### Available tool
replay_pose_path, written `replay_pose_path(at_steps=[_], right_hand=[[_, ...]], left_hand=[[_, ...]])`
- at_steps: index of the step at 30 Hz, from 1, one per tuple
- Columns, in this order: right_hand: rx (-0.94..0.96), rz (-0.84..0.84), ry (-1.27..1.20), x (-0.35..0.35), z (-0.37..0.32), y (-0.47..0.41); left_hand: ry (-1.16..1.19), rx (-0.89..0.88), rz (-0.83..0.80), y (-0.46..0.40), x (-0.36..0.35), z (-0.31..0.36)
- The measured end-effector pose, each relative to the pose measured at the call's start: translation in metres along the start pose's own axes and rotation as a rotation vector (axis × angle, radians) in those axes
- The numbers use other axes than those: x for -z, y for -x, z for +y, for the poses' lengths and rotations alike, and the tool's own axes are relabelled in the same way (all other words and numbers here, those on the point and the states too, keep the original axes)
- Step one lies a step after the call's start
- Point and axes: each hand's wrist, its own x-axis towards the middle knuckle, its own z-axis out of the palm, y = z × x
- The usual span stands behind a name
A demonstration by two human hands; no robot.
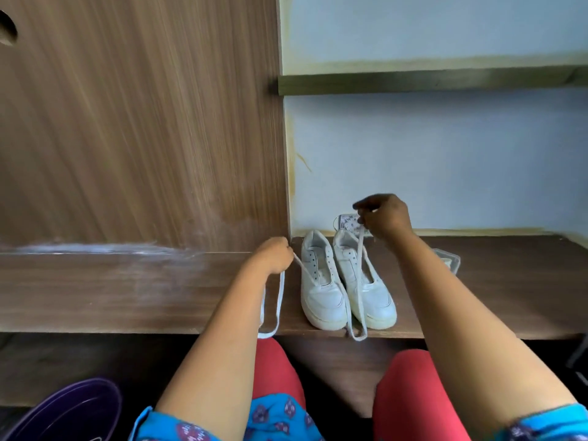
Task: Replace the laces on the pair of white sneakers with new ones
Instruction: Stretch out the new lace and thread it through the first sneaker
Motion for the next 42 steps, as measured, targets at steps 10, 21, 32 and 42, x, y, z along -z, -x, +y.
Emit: replay_pose_path(at_steps=[10,21,32,42], right_hand=[[0.426,-0.049,0.324,0.118,-0.175,0.023],[0.577,-0.009,0.403,0.196,-0.282,0.023],[0.42,0.132,-0.177,0.195,-0.255,0.004],[0.078,-0.076,-0.714,0.145,-0.205,0.01]], left_hand=[[0.635,-0.48,0.48,0.049,0.134,0.13],[0.802,-0.741,0.826,0.105,0.256,0.238],[1.048,-0.79,0.876,0.126,0.288,0.265],[0.762,-0.498,0.785,0.054,0.228,0.214]])
